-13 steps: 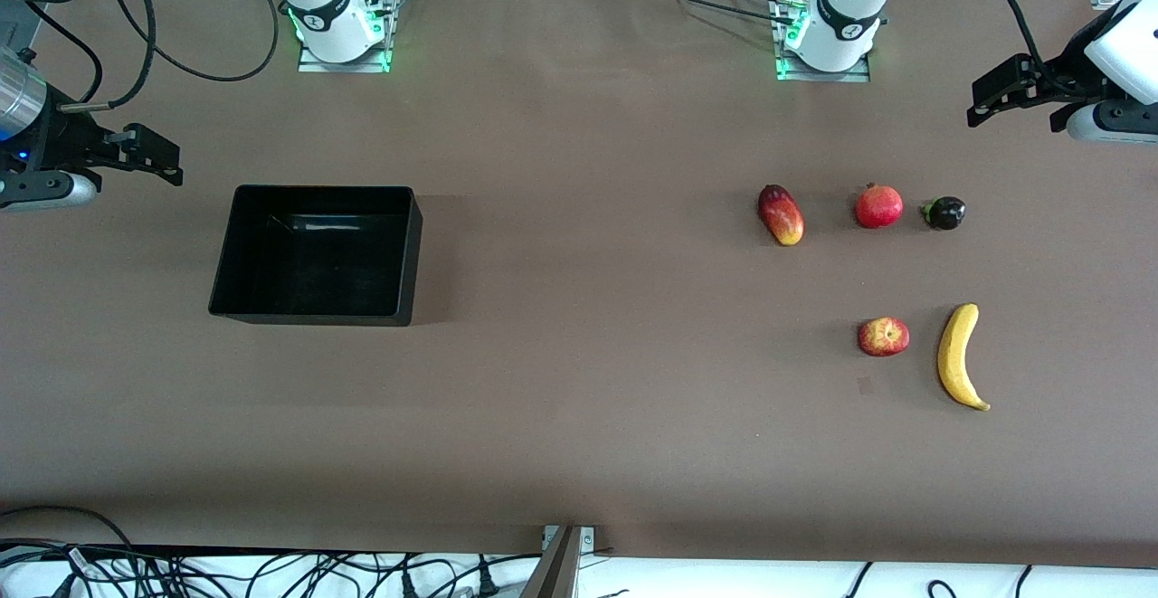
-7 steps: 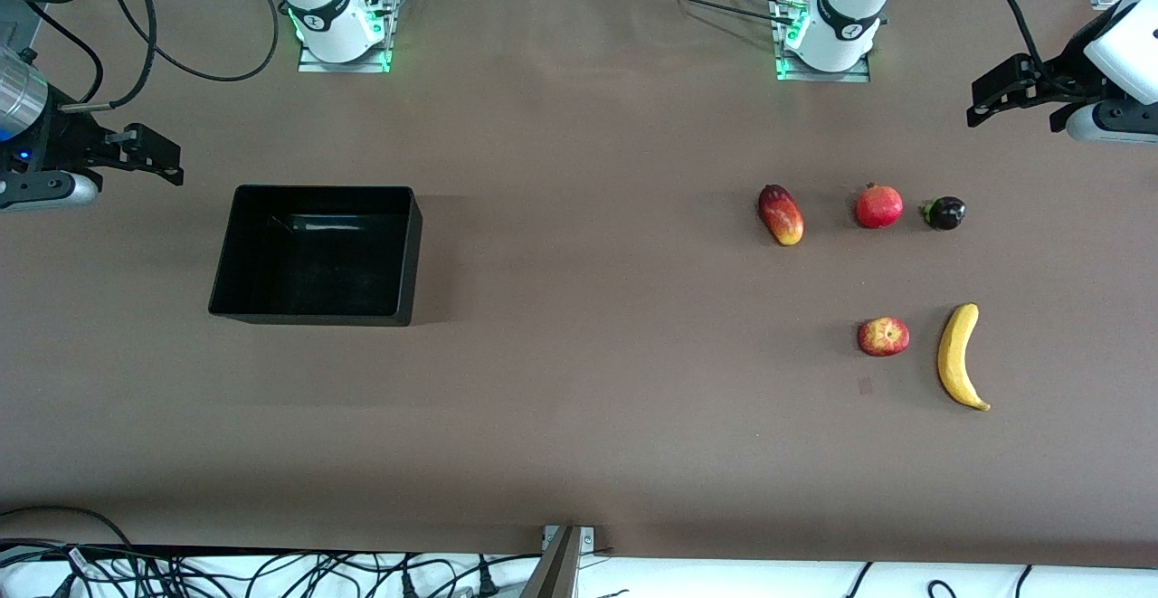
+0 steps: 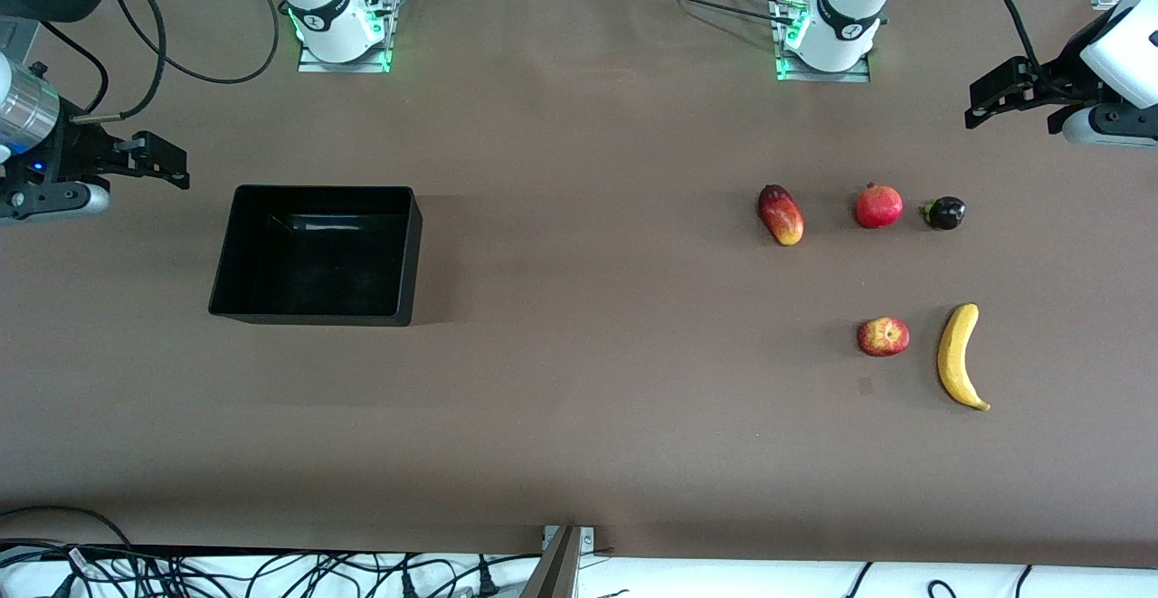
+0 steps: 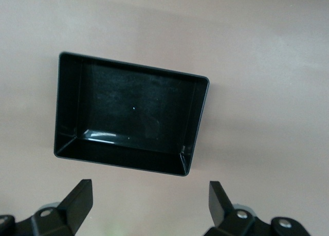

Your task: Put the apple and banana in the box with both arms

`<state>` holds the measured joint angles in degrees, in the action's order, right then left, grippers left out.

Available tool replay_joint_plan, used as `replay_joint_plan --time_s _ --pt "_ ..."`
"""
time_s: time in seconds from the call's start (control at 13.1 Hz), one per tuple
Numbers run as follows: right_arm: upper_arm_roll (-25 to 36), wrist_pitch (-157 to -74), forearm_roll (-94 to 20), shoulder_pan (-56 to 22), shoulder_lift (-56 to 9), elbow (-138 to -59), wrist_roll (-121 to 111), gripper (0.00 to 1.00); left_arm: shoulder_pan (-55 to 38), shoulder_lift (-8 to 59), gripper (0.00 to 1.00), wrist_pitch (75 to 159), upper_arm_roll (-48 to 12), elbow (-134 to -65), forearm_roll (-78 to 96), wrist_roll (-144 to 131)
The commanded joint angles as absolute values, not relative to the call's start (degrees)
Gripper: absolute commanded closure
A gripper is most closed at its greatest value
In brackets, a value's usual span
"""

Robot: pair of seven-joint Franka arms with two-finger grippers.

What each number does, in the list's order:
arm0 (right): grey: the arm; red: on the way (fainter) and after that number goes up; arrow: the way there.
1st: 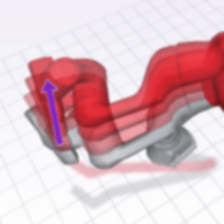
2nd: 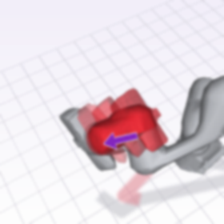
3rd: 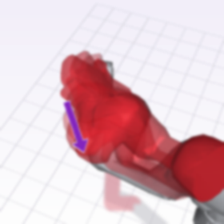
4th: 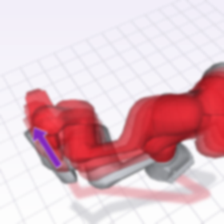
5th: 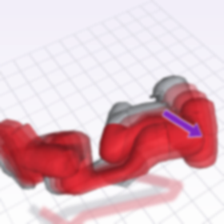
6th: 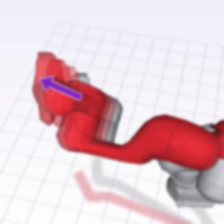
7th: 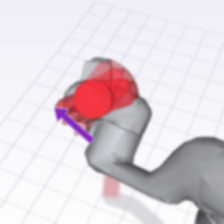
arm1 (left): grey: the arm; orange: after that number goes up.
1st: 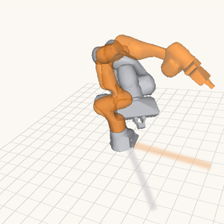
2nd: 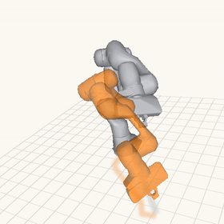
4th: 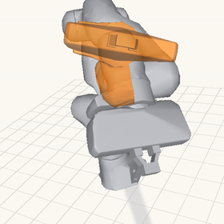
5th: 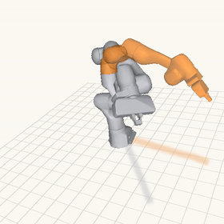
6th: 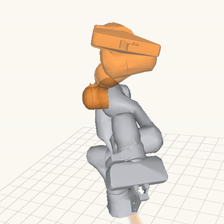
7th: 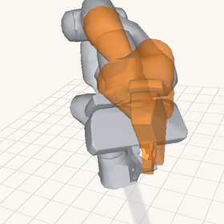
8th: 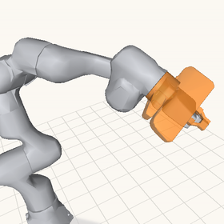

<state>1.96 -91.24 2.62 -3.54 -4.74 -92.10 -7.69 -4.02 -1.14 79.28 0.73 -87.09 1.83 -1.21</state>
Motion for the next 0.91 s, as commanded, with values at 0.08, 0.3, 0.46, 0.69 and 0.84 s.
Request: replay_joint_plan --time_s 0.08,0.3,0.46,0.69,0.84 --pt "3.59 -98.74 3.6 -2.29 -8.87 -96.21 -9.84 0.0 -4.75 -0.26 0.0 79.28 0.88 -86.31 1.49 -1.85" --pt "6.15 -111.67 4.22 -1.94 -10.98 -106.06 -9.14 0.0 -4.83 1.75 0.0 82.42 0.88 -86.31 1.67 -1.85" --pt "7.99 -118.27 3.78 -1.93 -13.52 -109.76 -9.05 0.0 -4.75 6.65 0.0 87.86 0.97 -86.75 1.67 -1.76" --pt "9.49 -127.94 2.99 -0.71 -17.57 -115.3 -8.88 0.0 -4.57 15.88 0.0 98.58 0.88 -87.19 1.93 -1.06" --pt "9.49 -130.77 1.5 -0.35 -18.28 -118.28 -9.05 0.0 -4.13 20.37 0.0 104.47 0.88 -87.54 1.5 -0.62"
